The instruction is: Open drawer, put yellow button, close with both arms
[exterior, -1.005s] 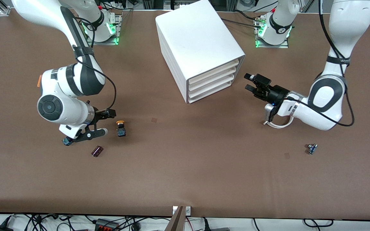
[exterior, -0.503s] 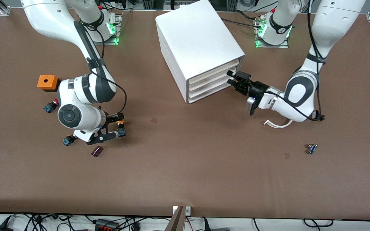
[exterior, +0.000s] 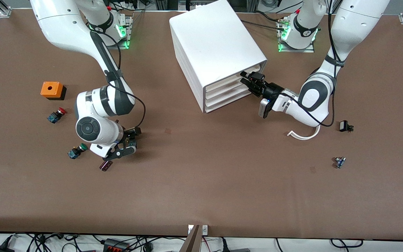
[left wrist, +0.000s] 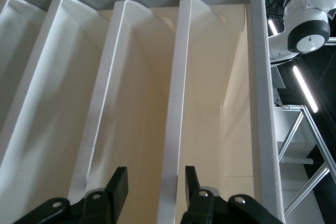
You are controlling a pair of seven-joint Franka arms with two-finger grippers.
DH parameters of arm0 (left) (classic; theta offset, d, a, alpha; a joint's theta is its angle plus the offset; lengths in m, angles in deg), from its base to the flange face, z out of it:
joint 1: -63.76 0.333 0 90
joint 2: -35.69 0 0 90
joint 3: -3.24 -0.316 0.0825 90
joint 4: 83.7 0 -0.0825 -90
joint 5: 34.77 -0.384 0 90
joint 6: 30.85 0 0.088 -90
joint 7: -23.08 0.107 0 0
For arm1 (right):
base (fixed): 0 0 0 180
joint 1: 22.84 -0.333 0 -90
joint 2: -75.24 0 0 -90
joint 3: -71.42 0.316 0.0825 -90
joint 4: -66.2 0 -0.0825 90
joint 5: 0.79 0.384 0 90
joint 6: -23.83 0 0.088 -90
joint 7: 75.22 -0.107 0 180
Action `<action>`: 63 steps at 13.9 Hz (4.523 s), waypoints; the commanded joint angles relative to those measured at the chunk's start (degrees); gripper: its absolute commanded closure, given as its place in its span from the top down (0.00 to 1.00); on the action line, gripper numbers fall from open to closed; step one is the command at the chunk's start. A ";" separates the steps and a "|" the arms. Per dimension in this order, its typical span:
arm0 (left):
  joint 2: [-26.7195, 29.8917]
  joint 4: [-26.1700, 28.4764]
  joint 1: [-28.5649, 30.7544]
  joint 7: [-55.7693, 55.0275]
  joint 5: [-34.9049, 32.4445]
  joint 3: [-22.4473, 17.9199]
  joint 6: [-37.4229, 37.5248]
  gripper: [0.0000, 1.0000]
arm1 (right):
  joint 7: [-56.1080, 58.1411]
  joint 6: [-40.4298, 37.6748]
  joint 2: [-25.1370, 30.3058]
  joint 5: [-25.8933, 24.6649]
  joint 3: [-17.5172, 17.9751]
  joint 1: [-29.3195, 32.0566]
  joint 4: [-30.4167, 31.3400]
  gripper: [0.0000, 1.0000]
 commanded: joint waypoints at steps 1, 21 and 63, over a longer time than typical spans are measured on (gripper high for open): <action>0.87 1.31 0.47 1.82 1.47 0.45 -0.70 0.14 | -0.08 1.37 -1.10 1.20 -0.46 -0.54 -0.41 1.00; -8.35 -17.06 6.62 -6.88 -6.00 -0.52 -0.17 0.01 | -1.04 4.10 -4.88 1.29 -0.54 -1.25 -0.85 0.98; 11.42 -30.95 5.74 -65.77 -63.13 0.54 -0.44 1.00 | -10.00 -14.45 0.74 0.94 -0.72 -22.33 -38.03 0.00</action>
